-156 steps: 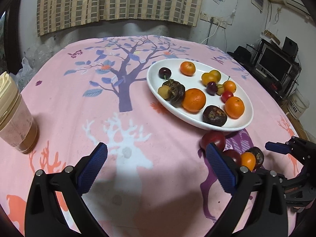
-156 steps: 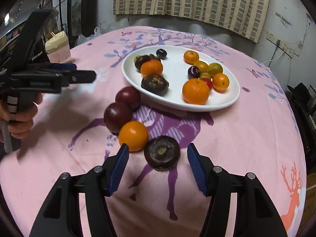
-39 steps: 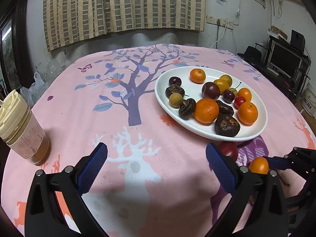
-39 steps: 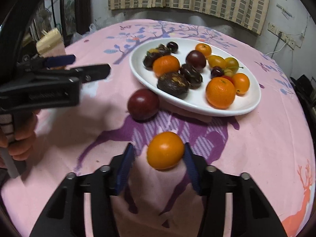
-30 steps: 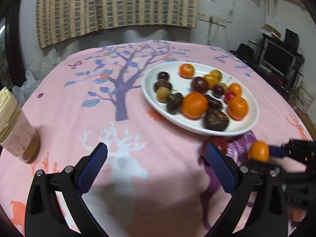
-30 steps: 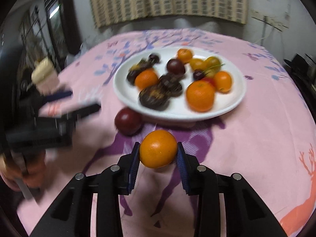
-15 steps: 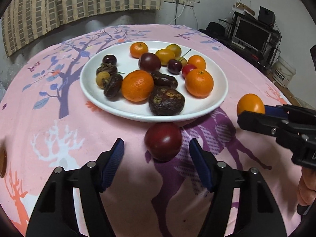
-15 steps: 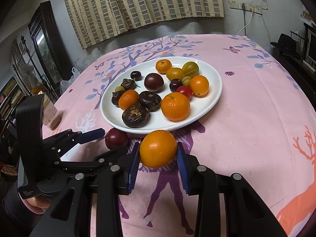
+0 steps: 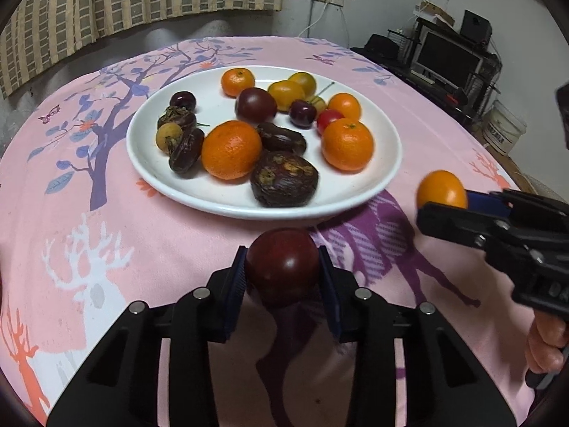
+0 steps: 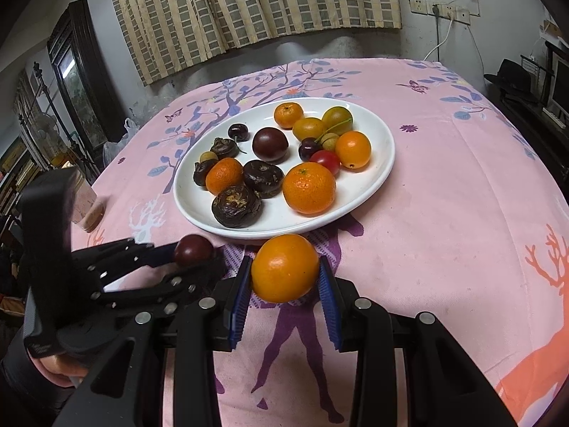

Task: Organize fruits
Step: 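Lower the tangerine and plum onto the plate and open both tools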

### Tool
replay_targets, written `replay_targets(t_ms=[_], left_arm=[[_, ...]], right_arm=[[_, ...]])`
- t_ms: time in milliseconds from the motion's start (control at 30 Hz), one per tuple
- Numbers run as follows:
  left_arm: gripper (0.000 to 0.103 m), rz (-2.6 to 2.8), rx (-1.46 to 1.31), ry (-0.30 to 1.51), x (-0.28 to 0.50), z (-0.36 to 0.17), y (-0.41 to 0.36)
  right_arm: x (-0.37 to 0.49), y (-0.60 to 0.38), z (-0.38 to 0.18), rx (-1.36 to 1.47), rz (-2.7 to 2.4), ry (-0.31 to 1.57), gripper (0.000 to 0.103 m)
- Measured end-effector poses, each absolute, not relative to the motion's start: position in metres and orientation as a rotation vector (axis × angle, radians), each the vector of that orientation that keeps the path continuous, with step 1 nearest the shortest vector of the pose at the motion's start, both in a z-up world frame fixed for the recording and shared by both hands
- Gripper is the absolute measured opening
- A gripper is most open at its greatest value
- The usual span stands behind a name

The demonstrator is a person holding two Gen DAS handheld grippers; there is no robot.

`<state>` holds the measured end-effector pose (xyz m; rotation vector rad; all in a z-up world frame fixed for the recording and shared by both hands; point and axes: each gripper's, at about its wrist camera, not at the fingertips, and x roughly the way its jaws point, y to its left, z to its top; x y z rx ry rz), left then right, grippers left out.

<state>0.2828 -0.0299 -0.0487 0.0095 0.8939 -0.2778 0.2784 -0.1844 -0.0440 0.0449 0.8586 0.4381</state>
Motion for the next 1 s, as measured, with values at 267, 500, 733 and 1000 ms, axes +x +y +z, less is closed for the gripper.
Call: replay_targets(t_ms=[267, 500, 733, 1000], left_arm=[[0.038, -0.322, -0.022, 0.817, 0.254, -0.019, -0.016], [0.038, -0.236, -0.128, 0.721, 0.306, 0.013, 0.003], [0.038, -0.172, -0.156, 0.744, 0.364, 0.005, 0.011], [0.045, -0.146, -0.134, 0.768, 0.394, -0.010, 0.005]], right_arm=[[0.276, -0.181, -0.034, 0.032, 0.463, 0.779, 0.037], [0.316, -0.172, -0.016, 0.064, 0.398, 0.696, 0.037], [0.372, -0.156, -0.021, 0.056, 0.365, 0.699, 0.037], [0.390, -0.147, -0.032, 0.012, 0.372, 0.721, 0.044]])
